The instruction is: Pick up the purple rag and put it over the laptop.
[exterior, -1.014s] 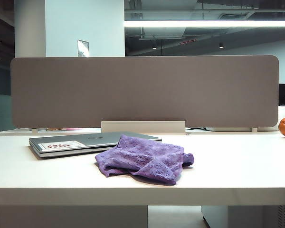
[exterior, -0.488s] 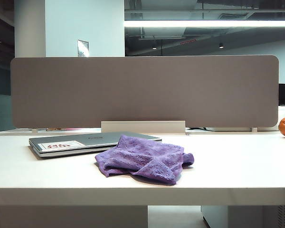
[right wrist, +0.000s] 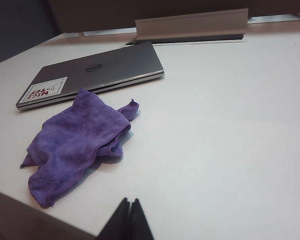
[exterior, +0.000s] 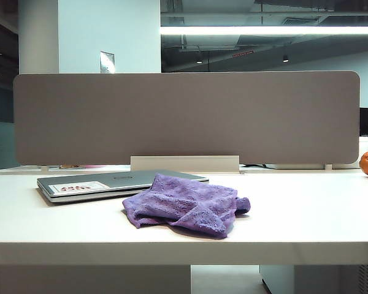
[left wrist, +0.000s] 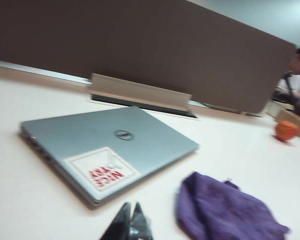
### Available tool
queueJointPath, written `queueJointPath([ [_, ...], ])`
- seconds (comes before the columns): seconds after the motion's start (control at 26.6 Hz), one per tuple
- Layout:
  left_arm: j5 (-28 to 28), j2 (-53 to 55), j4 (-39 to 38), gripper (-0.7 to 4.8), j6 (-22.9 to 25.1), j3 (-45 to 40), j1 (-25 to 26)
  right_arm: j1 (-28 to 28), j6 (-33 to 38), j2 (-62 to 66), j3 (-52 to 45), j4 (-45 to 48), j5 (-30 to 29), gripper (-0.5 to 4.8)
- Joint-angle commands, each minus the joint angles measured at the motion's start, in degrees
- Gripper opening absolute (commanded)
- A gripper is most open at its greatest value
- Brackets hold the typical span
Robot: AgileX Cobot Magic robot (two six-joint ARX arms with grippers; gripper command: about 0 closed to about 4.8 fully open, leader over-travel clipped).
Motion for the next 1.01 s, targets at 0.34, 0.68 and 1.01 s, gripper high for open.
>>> queueJointPath([
  [0.34, 4.22, 0.5, -0.04, -0.06, -1.81, 6.75, -0.11, 0.04, 0.09, -0.09, -0.17, 1.05, -0.26, 0.22],
  [0.68, 4.42, 11.04, -1.53, -0.06, -3.17, 13.75, -0.11, 0.04, 0.09, -0.09, -0.17, 1.09, -0.26, 0.22],
  [1.01, 4.94, 25.0, -0.81, -0.06, -4.31, 19.3, -0.15, 0.04, 0.07, -0.09, -0.17, 1.09, -0.22, 0.22],
])
